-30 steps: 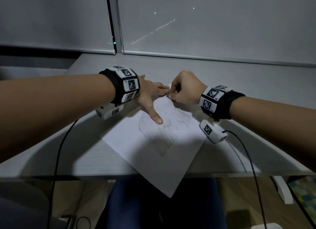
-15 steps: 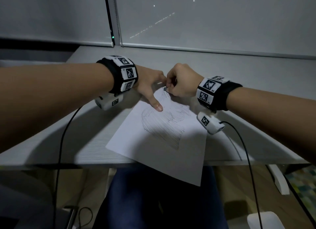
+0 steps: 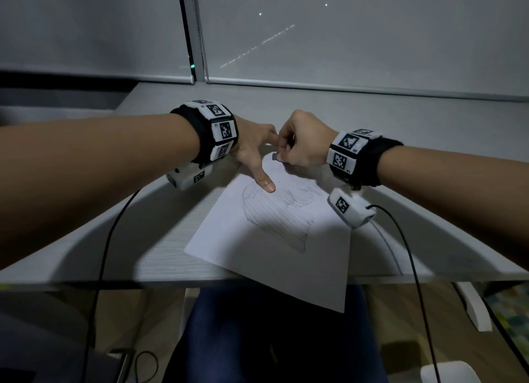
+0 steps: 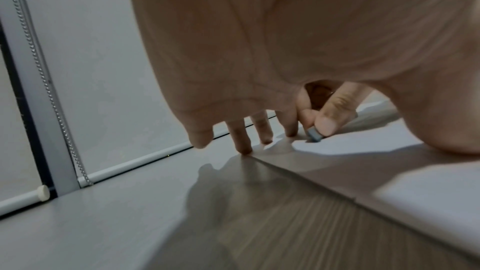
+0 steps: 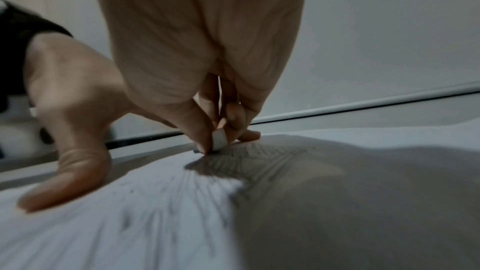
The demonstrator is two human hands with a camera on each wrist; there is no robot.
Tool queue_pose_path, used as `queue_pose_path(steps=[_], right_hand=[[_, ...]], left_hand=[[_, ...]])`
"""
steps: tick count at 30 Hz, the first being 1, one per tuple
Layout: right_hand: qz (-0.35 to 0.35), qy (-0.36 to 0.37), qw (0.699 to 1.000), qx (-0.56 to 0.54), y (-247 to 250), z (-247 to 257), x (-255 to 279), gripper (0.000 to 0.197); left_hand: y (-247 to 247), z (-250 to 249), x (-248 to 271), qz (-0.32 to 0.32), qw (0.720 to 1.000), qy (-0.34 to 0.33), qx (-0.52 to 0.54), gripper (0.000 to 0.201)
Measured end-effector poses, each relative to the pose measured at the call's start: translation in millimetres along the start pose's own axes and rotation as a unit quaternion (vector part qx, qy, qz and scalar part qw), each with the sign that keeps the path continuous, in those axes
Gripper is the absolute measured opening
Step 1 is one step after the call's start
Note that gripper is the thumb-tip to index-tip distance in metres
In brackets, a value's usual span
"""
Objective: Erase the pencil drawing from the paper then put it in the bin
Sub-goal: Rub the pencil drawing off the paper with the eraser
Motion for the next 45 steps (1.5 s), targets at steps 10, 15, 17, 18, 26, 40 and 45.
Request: queue_pose_path(steps=[10,15,17,18,26,40,45], right_hand=[[0.018,0.033,0.999,-0.035,-8,20,11,0.009],[-0.032,-0.014,0.999,-0.001,1,-1,0,0.011],[-0.023,-0.005,1.000,-0.006,-3,5,4,0.010],[-0.008,0.010,1.000,-0.016,-6,12,6,0.010],[0.013,0.005,1.000,0.000,2,0,4,0.012],[0.017,0.020,1.000,0.000,8,-13,7,0.012],[0.045,0.059,0.997,-0.015,-3,4,17,0.016]], left_hand=[[-1,-2,6,-0.002,1.000,-0.006,0.007,0.109],[-2,0,3,-0.002,1.000,-0.011,-0.016,0.113],[-2,-2,5,-0.003,1.000,-0.007,-0.025,0.114],[-2,-1,5,-0.003,1.000,-0.005,-0.028,0.114],[-1,-1,4,0.007,0.999,0.002,-0.037,0.123],[-4,-7,-3,0.030,0.997,-0.010,-0.071,0.130],[-5,-8,-6,0.030,0.997,-0.014,-0.076,0.119]])
Point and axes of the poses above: each hand's wrist, its own x-axis away from the middle knuckle, its own y-axis out of the back of the hand, z = x × y, the point moved 9 cm from there along -x, towards the middle knuckle, and after that the axes turned 15 degrees about y, right-handed, at the moved point
